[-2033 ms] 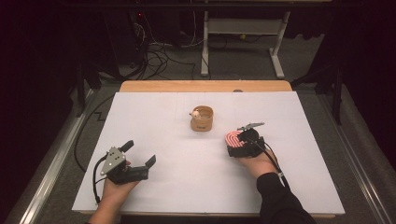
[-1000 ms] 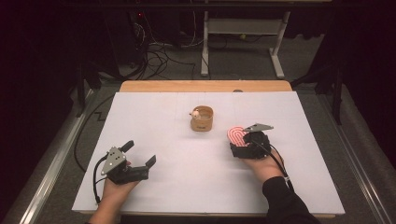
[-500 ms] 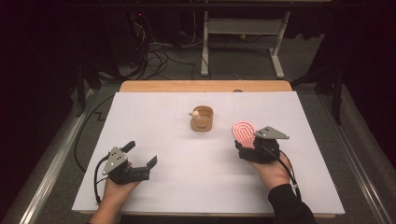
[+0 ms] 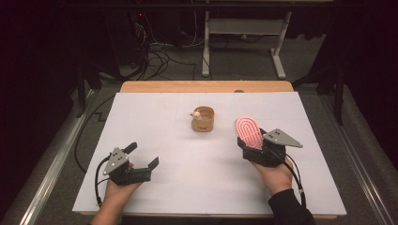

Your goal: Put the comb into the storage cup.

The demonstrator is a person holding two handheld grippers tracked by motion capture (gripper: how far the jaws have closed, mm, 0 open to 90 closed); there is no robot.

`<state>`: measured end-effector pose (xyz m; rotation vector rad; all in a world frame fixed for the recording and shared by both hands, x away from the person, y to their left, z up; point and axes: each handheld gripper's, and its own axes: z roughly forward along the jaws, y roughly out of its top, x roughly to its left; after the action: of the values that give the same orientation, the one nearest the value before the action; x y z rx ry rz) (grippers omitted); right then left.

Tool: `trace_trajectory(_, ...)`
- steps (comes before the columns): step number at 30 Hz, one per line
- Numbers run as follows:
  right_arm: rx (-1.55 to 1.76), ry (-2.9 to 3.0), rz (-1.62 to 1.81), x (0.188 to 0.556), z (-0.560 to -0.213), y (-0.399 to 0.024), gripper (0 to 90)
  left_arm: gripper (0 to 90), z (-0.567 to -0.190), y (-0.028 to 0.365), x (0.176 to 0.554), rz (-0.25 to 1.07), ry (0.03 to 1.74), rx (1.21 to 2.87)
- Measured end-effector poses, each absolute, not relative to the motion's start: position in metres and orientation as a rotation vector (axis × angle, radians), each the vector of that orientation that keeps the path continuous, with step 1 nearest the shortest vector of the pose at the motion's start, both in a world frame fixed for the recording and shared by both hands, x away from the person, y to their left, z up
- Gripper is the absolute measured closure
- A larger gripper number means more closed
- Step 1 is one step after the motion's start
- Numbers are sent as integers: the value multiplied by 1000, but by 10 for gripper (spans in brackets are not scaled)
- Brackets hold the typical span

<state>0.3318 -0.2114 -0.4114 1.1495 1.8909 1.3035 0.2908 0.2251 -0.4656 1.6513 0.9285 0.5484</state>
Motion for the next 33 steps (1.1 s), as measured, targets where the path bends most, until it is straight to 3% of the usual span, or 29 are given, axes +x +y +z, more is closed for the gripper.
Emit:
trace_trajectory(19, 1017, 1828, 1340, 311, -419, -217, 202, 0, -463, 214, 286, 530, 917, 1674)
trace_trajectory(33, 1002, 1818, 1339, 306, -416, -210, 202, 0, -436, 186, 311, 533, 892, 1690)
